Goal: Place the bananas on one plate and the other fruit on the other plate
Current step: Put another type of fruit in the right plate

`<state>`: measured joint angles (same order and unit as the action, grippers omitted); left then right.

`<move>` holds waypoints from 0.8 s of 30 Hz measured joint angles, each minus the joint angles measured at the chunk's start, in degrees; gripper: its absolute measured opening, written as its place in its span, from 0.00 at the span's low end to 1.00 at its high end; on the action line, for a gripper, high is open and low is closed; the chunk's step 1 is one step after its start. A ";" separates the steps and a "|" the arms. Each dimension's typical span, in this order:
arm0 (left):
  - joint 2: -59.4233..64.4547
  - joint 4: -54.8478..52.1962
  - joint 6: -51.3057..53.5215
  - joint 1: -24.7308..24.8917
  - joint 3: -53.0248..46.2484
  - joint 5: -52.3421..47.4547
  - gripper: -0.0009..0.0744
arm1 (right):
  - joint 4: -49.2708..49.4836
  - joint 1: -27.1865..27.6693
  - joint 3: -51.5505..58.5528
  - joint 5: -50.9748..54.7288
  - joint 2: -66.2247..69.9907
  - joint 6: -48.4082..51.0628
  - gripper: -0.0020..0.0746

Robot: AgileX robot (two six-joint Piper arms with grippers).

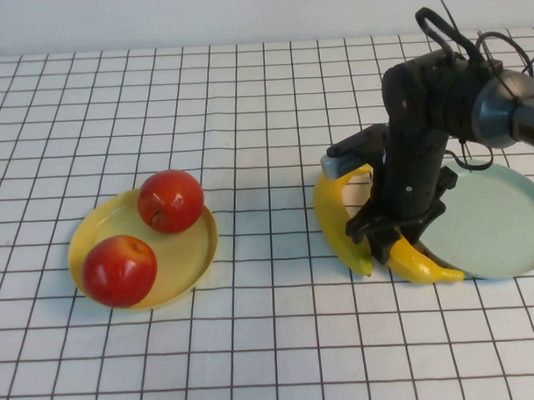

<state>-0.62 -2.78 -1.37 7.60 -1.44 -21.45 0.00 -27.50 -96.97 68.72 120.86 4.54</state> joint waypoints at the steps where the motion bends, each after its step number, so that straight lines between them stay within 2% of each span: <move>1: 0.00 0.00 0.00 0.00 0.00 0.00 0.01 | 0.00 0.00 0.00 0.00 0.53 0.00 0.50; 3: 0.00 -0.09 0.00 0.00 0.00 0.00 0.01 | 0.40 0.00 0.00 -0.08 0.67 0.00 0.44; 11: 0.00 -0.09 0.00 0.00 0.00 0.00 0.01 | 0.52 0.00 -0.74 -0.36 0.41 0.00 0.44; 17: 0.00 -0.09 0.00 0.00 0.00 0.00 0.01 | 0.00 0.89 -1.90 -0.49 -7.22 0.25 0.44; 20: 0.00 -0.09 0.00 0.00 0.00 0.00 0.01 | -0.45 4.29 -0.37 -0.49 -10.84 0.25 0.44; 24: 0.00 -0.09 0.00 0.00 0.00 0.00 0.01 | -0.78 12.37 4.41 -0.93 -11.69 0.33 0.44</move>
<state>-0.62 -2.88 -1.37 7.60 -1.44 -21.45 -0.78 -15.13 -92.55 67.79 109.17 4.87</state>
